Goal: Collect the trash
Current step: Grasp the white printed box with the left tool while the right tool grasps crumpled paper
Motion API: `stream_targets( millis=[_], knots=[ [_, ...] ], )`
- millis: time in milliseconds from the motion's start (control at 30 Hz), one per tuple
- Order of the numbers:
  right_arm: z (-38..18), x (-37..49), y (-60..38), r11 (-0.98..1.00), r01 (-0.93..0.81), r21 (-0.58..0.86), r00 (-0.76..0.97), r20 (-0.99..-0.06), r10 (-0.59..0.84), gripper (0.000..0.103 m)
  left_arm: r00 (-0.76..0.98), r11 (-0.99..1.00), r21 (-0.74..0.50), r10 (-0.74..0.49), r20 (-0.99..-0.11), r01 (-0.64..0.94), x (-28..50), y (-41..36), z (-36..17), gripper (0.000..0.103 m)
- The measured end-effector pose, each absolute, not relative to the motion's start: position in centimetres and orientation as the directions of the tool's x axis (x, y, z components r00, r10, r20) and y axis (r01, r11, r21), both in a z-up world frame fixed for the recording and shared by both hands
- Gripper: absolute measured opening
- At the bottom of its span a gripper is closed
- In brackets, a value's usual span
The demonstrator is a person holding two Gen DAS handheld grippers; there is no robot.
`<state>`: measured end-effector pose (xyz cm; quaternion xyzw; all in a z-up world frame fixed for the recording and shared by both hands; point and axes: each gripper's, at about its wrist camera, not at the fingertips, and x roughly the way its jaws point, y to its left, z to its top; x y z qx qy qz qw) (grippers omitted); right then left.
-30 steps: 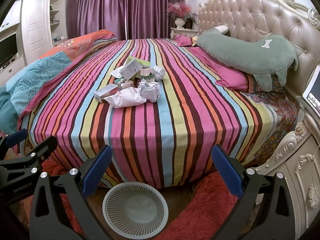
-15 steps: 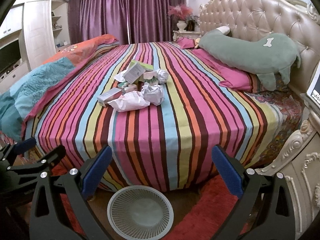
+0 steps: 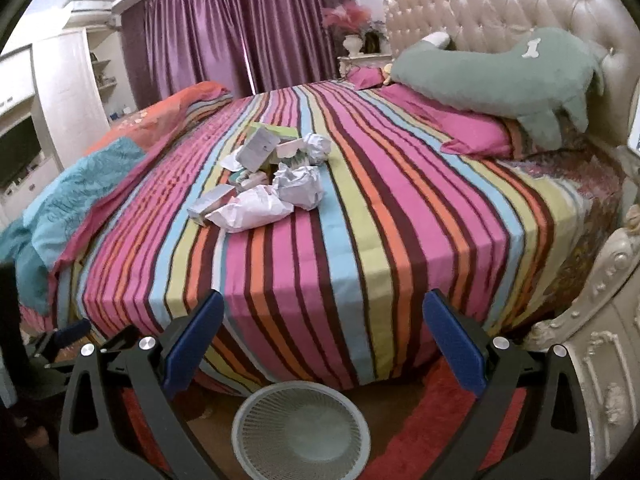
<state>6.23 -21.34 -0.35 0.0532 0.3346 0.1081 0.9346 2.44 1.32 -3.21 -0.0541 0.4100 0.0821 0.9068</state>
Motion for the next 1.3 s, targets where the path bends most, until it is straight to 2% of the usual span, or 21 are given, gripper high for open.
stream_targets(
  millis=[200, 633, 1033, 1300],
  knots=[
    [-1.1, 7.3, -21.3, 0.960, -0.183, 0.215, 0.732, -0.622, 0.278, 0.095, 0.654, 0.980, -0.006, 0.129, -0.746, -0.200, 3.7, 1.4, -3.9, 0.096],
    [-3.5, 10.9, -19.9, 0.958, -0.220, 0.183, 0.662, -0.694, 0.285, 0.095, 0.614, 0.983, -0.022, 0.095, -0.784, -0.181, 6.9, 2.3, -6.3, 0.096],
    [-3.6, 15.1, -20.4, 0.962, -0.217, 0.167, 0.662, -0.699, 0.271, 0.095, 0.636, 0.978, -0.029, 0.111, -0.764, -0.205, 11.3, 4.9, -5.0, 0.096],
    [-3.3, 18.3, -19.3, 0.949, -0.252, 0.187, 0.640, -0.704, 0.308, 0.095, 0.657, 0.981, -0.060, 0.077, -0.750, -0.183, 15.1, 6.0, -4.0, 0.096]
  ],
)
